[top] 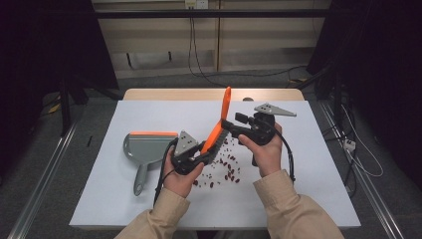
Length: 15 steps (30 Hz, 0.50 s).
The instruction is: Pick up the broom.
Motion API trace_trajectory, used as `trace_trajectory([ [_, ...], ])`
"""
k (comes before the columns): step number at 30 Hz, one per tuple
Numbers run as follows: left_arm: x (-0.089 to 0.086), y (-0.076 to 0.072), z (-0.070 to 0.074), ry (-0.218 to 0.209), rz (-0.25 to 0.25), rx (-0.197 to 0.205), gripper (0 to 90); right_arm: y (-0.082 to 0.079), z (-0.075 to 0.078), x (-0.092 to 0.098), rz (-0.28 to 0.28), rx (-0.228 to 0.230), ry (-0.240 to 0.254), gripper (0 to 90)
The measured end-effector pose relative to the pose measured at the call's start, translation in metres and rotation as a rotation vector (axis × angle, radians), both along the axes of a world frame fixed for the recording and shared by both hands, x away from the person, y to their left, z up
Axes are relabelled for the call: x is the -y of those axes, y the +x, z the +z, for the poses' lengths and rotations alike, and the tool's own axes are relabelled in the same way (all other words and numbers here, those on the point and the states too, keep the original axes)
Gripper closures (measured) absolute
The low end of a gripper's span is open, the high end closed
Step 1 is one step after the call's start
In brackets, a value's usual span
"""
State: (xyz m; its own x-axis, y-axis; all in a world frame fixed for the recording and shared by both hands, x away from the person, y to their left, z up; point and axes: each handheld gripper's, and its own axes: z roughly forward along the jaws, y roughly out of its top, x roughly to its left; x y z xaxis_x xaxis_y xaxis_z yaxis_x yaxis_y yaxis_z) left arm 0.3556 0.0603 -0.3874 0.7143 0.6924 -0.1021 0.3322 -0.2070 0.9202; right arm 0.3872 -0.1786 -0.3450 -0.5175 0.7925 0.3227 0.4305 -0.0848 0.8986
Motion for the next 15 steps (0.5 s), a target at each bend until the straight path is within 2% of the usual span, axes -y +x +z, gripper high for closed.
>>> trace_trajectory([
  [2, -0.004, 0.002, 0.000, 0.000, 0.019, 0.001, 71.1, 0.000, 0.000, 0.001, -0.009, -0.007, 0.006, 27.9],
  [5, -0.008, 0.004, -0.001, -0.001, 0.043, 0.006, 71.1, -0.001, 0.000, -0.002, -0.018, -0.016, -0.012, 25.6],
  [10, -0.010, 0.006, -0.001, -0.001, 0.075, 0.014, 71.0, -0.003, -0.001, -0.016, -0.026, -0.041, -0.035, 23.6],
  [15, -0.010, 0.007, -0.002, 0.015, 0.092, 0.018, 71.0, -0.002, -0.004, -0.033, -0.005, -0.063, -0.062, 23.9],
])
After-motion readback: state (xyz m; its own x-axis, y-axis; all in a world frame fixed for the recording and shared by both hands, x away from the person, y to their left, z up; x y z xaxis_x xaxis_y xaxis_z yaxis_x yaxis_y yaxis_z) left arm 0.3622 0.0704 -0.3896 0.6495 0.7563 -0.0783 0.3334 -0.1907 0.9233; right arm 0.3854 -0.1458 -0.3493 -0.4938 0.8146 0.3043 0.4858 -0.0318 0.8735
